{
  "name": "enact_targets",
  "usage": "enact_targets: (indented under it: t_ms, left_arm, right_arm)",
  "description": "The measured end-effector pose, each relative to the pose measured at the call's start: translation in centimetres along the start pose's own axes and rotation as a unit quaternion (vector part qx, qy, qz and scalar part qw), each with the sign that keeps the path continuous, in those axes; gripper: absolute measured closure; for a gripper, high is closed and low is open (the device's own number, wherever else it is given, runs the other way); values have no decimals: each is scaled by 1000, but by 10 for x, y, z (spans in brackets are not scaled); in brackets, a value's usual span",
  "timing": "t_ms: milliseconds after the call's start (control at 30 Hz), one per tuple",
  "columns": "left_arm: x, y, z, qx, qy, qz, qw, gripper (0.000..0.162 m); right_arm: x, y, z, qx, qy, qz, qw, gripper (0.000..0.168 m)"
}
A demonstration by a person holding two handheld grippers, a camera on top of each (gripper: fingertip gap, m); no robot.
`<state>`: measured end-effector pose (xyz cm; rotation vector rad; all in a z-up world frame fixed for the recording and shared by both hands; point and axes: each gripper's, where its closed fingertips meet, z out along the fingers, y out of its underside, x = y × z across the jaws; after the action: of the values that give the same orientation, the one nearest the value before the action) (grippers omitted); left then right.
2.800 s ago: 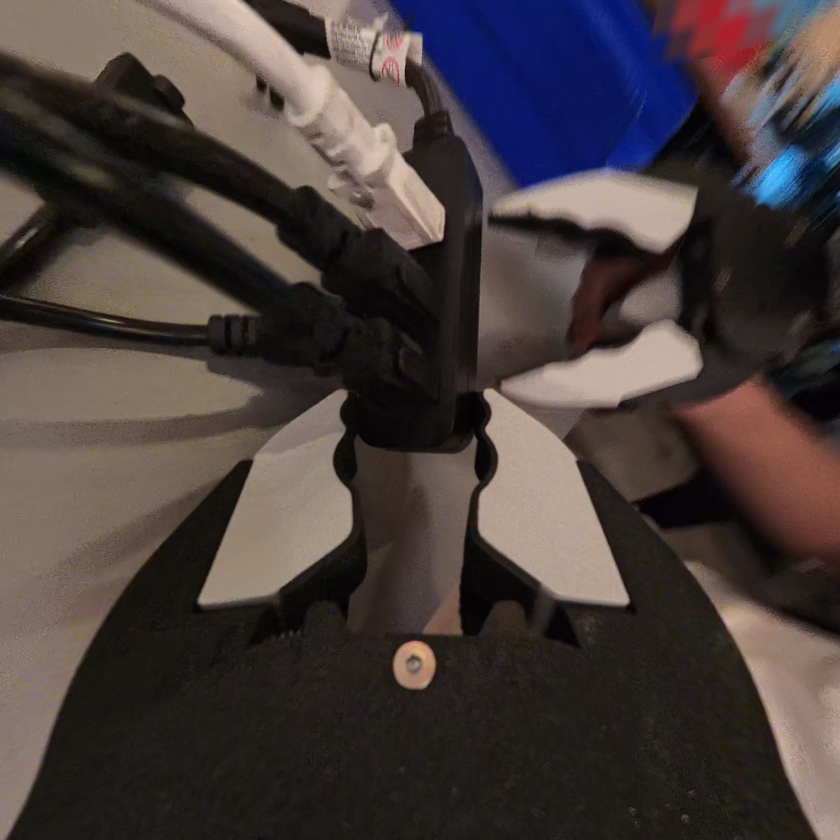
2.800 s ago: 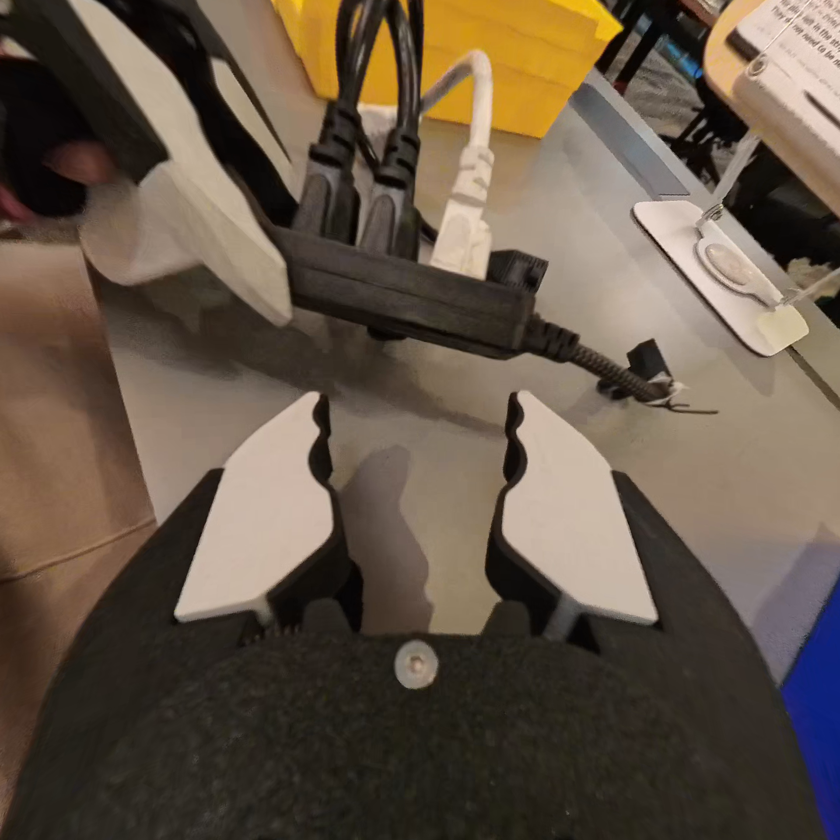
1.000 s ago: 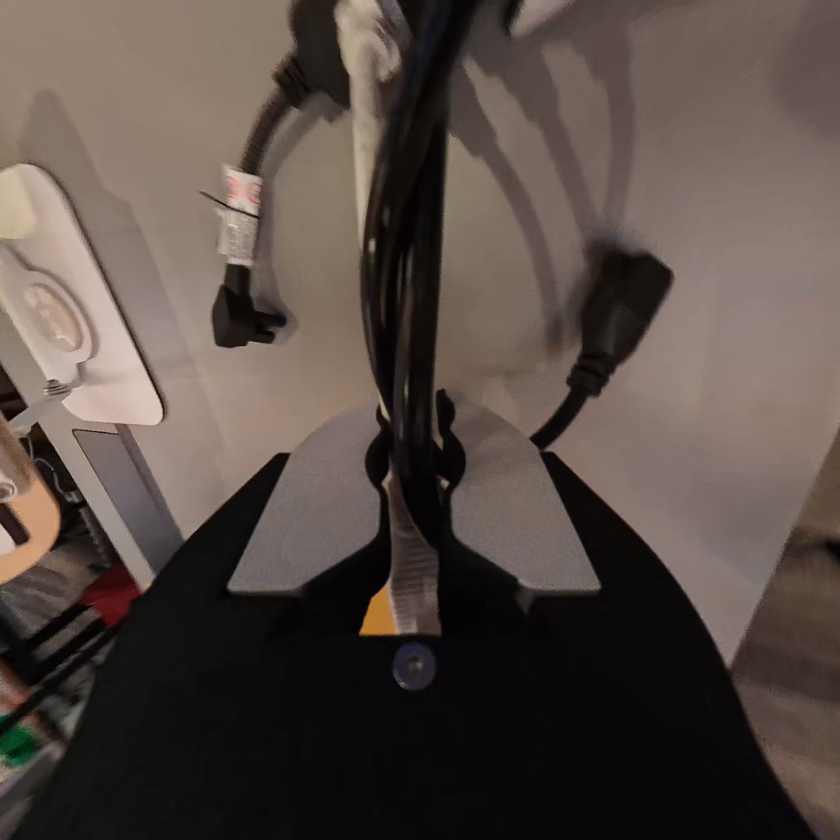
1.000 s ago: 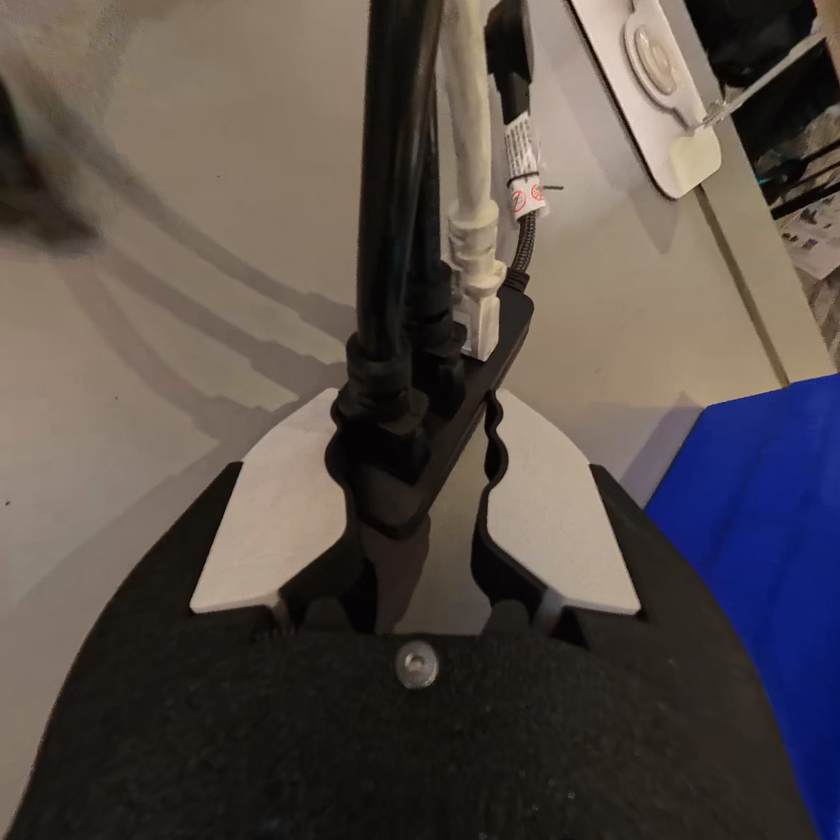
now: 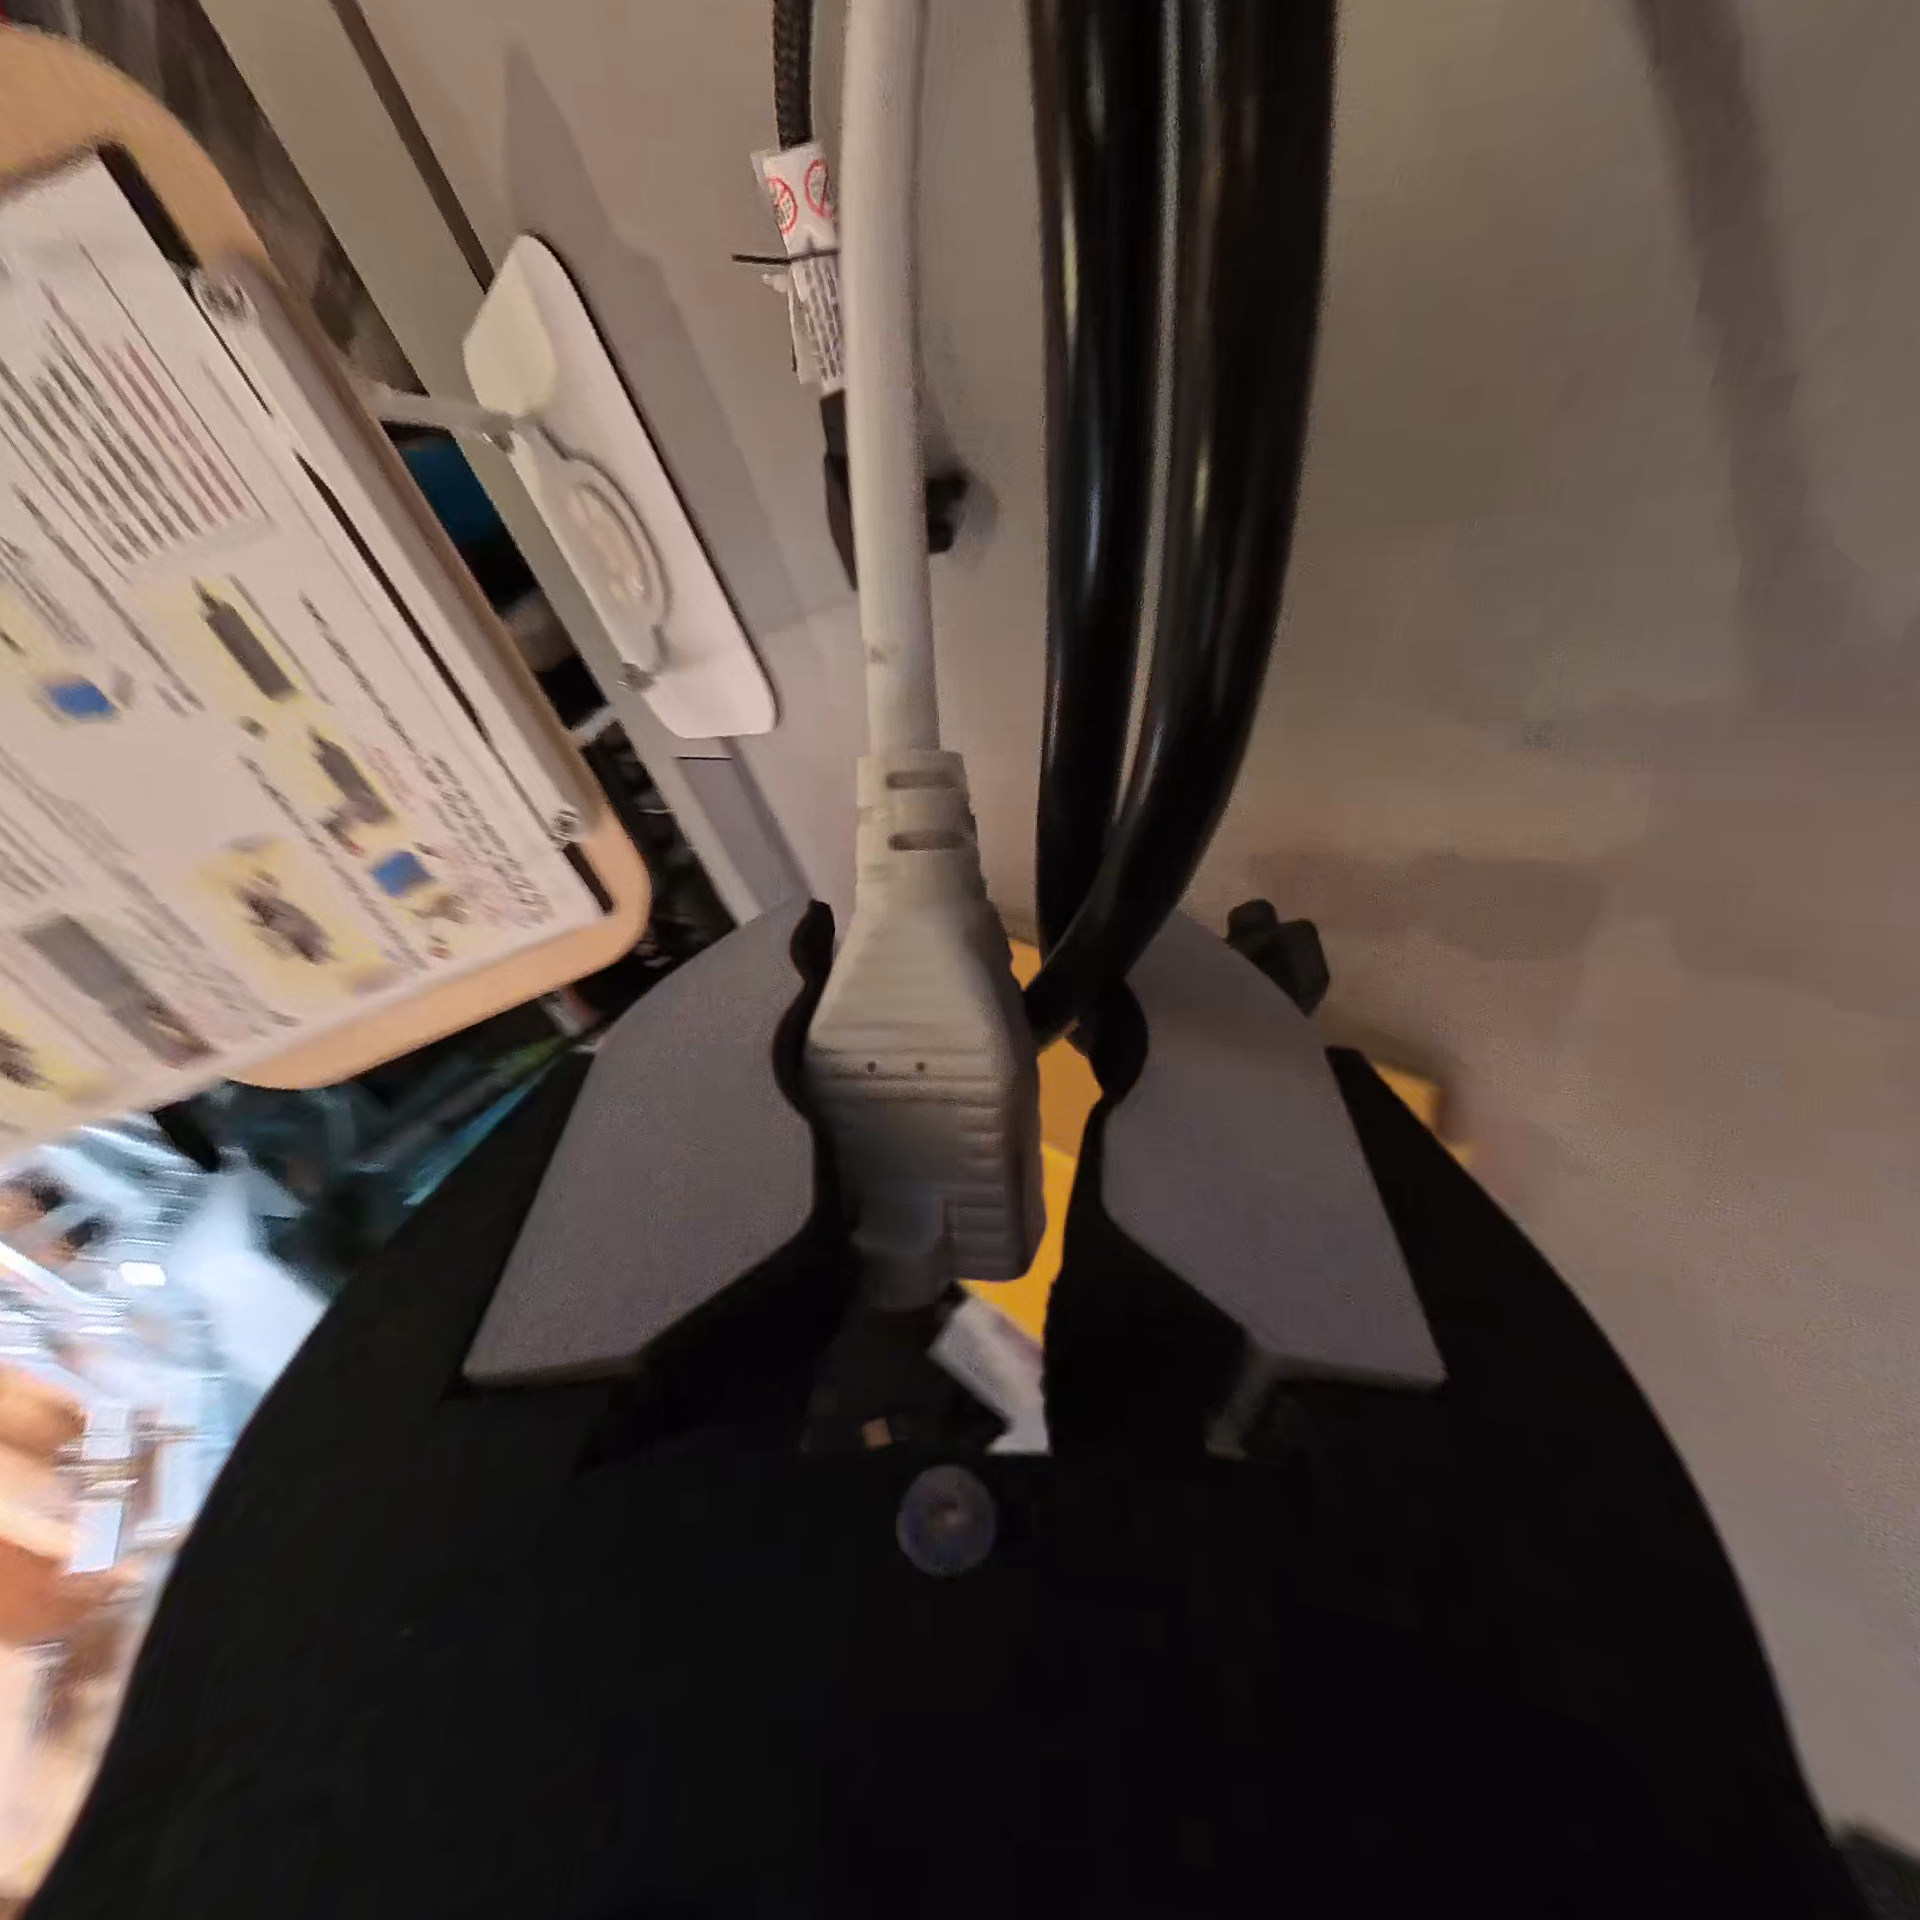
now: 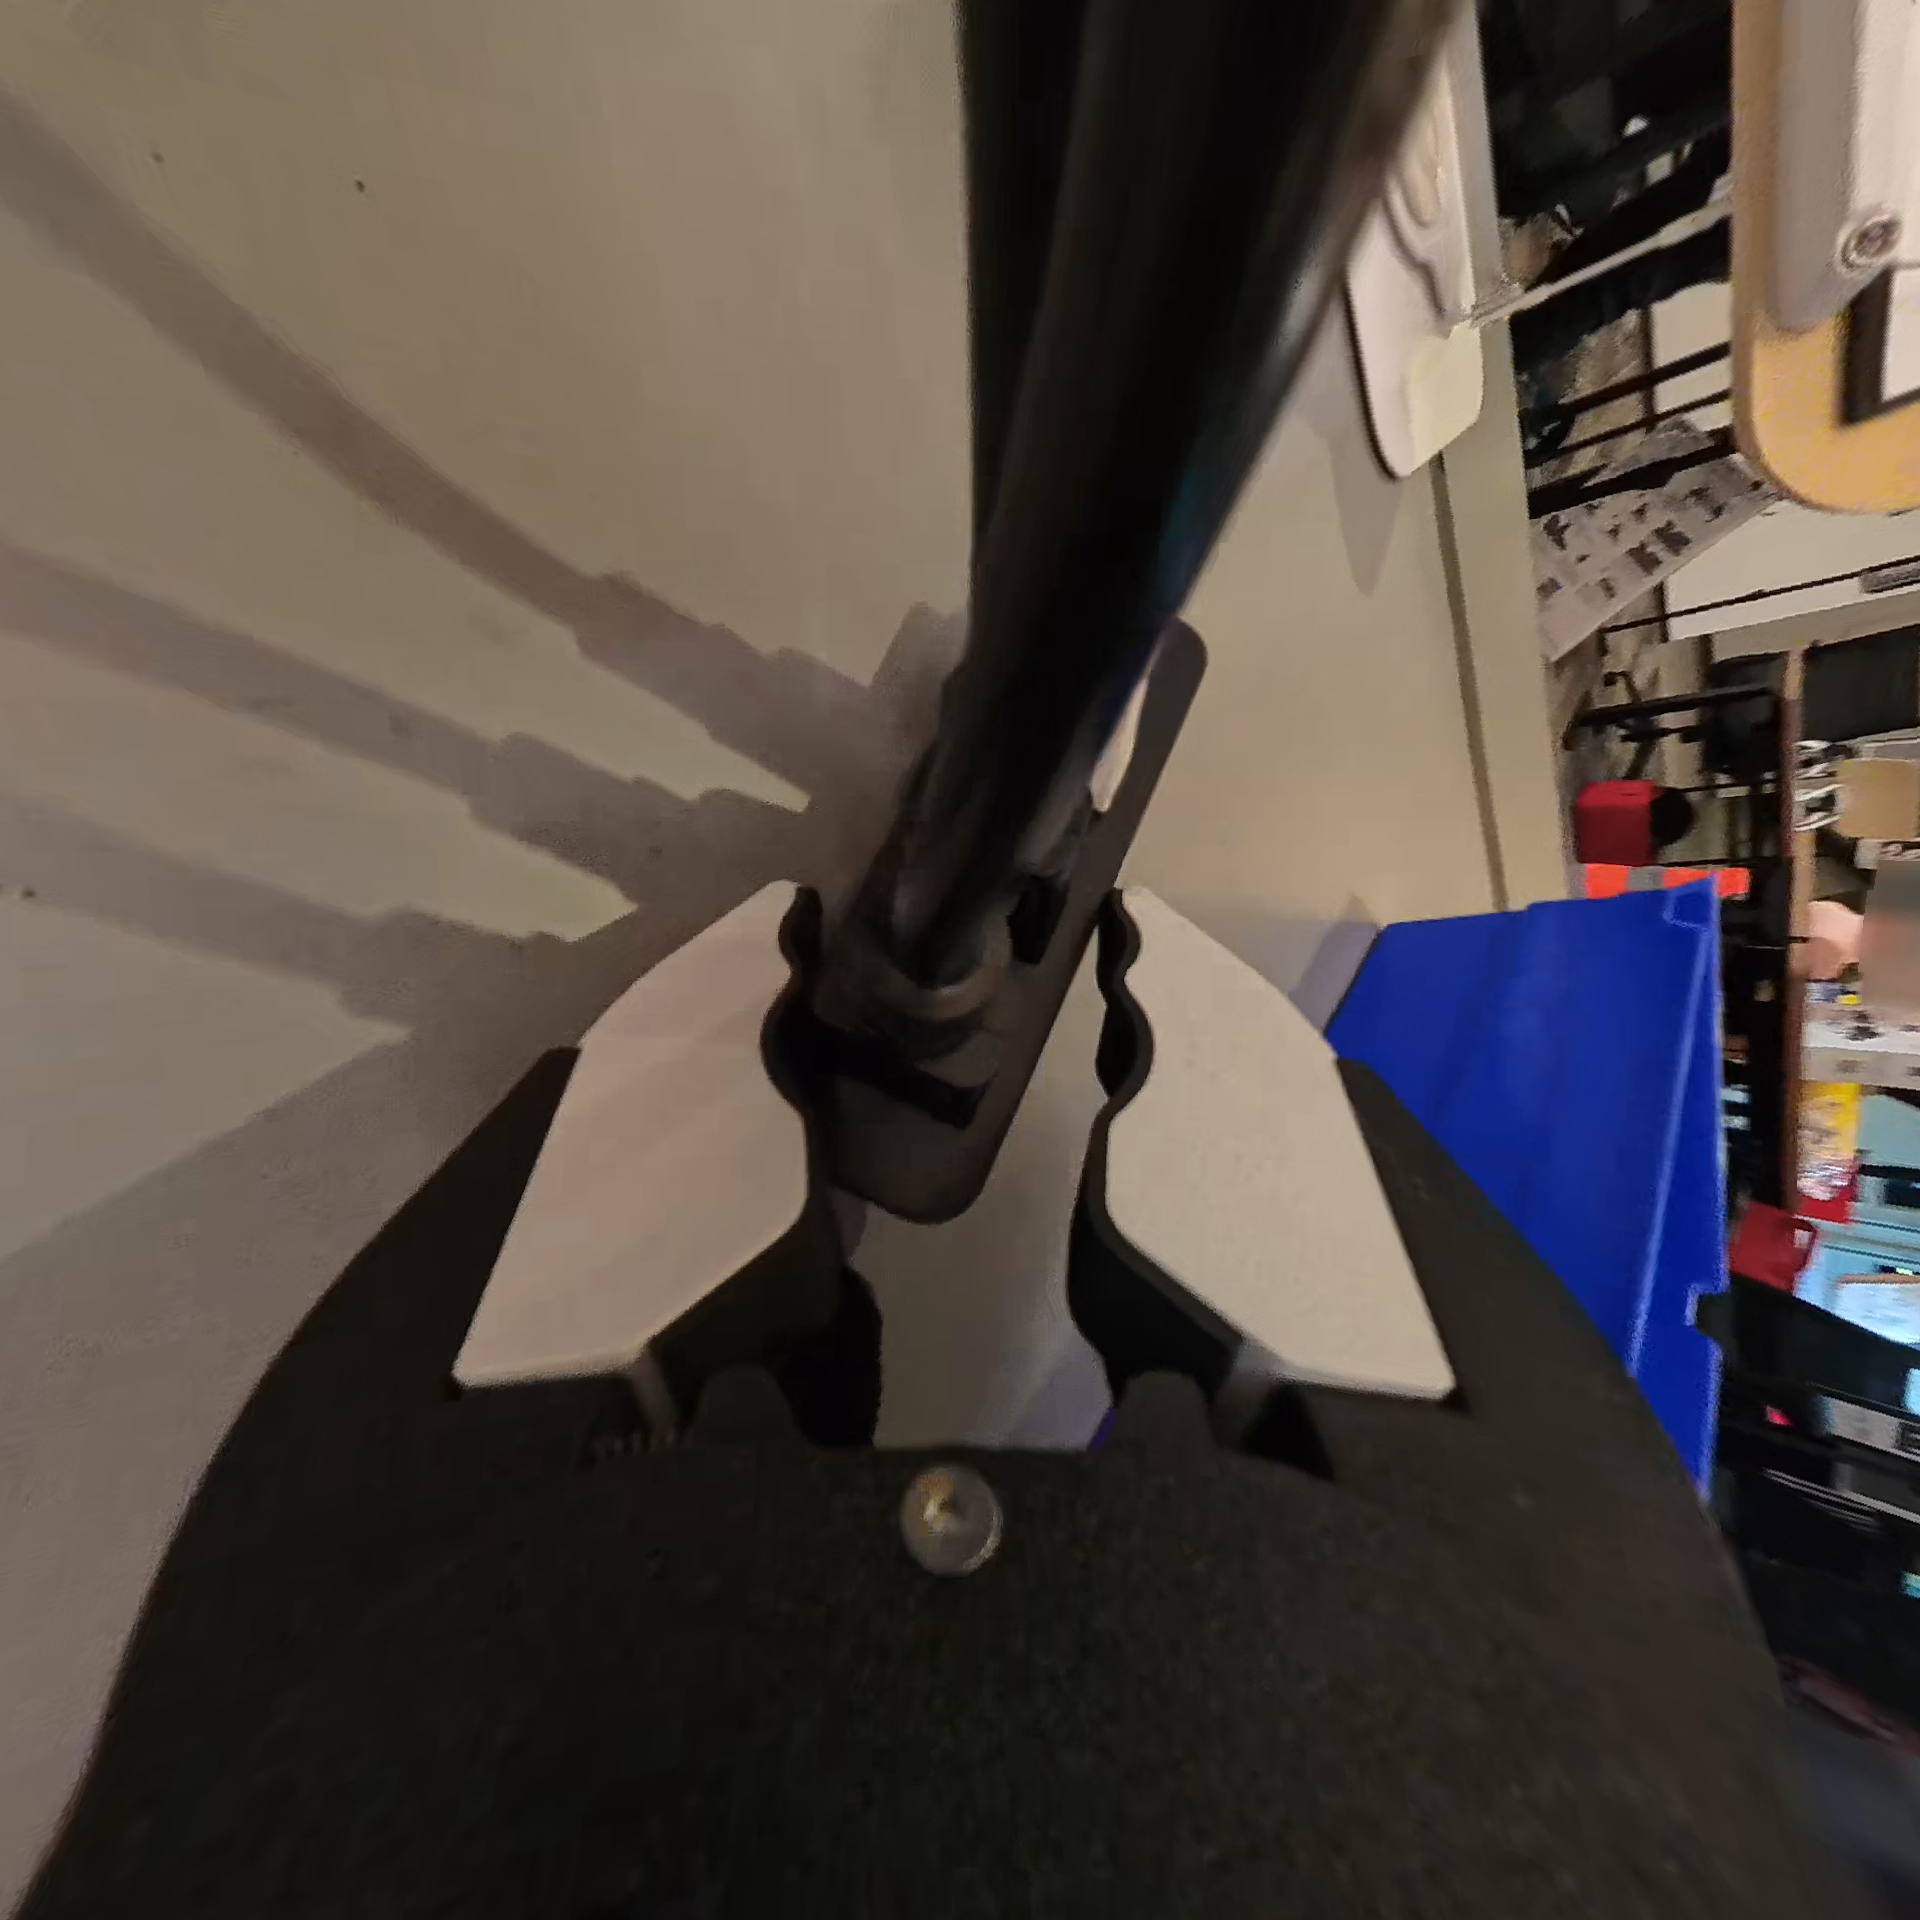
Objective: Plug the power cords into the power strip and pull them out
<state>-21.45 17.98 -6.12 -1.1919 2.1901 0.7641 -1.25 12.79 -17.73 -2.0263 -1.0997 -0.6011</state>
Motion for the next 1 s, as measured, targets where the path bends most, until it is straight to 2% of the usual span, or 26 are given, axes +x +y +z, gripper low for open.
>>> enact_targets:
  t_ms: [33, 100, 233, 300, 367, 433, 467, 533, 567, 633, 733, 800, 900, 933, 967, 1000]
  left_arm:
    - [-5, 3, 3, -10, -5, 30, 999, 113]
    - [1, 10, 23, -19, 19, 34, 999, 112]
    - [55, 14, 75, -4, 55, 5, 998, 112]
    - [90, 13, 90, -27, 84, 4, 996, 117]
    - [87, 13, 94, -43, 23, 40, 998, 116]
    - [92, 11, 91, -39, 45, 14, 998, 116]
    - [97, 10, 86, -30, 78, -10, 996, 111]
    - [101, 9, 68, -24, 142, -68, 987, 83]
    - [101, 8, 56, -12, 172, -97, 980, 78]
    - [102, 10, 25, 13, 227, -153, 962, 74]
    - [89, 14, -18, 80, 257, -231, 935, 86]
    - [68, 5, -39, 158, 253, -306, 904, 95]
    - [24, -46, -62, 345, 226, -416, 811, 112]
    - [15, -65, -62, 386, 212, -436, 785, 113]
    - [14, -82, -56, 404, 204, -444, 774, 113]
    - [18, -99, -46, 402, 200, -441, 777, 112]
  right_arm:
    - [0, 0, 0, -6, 4, -6, 1000, 116]
    - [1, 2, -1, -21, 9, -8, 1000, 116]
    - [5, 9, -2, -31, 30, -21, 999, 117]
    - [5, 8, -3, -17, 42, -37, 998, 117]
    - [6, 7, -4, -21, 60, -60, 996, 116]
    - [5, 7, -4, -29, 63, -60, 996, 117]
    - [6, 6, -4, -30, 64, -61, 996, 117]
    - [5, 5, -4, -20, 59, -56, 997, 117]
    - [5, 6, -4, -20, 54, -47, 997, 117]
    - [5, 7, -3, -23, 45, -33, 998, 117]
    - [5, 5, -4, -24, 56, -54, 997, 117]
    - [5, 5, -4, -38, 68, -65, 995, 117]
    - [5, 5, -4, -50, 69, -64, 994, 117]
    - [5, 5, -4, -50, 68, -64, 994, 117]
    - [5, 4, -4, -47, 69, -62, 995, 117]
    - [6, 4, -4, -44, 68, -61, 995, 117]
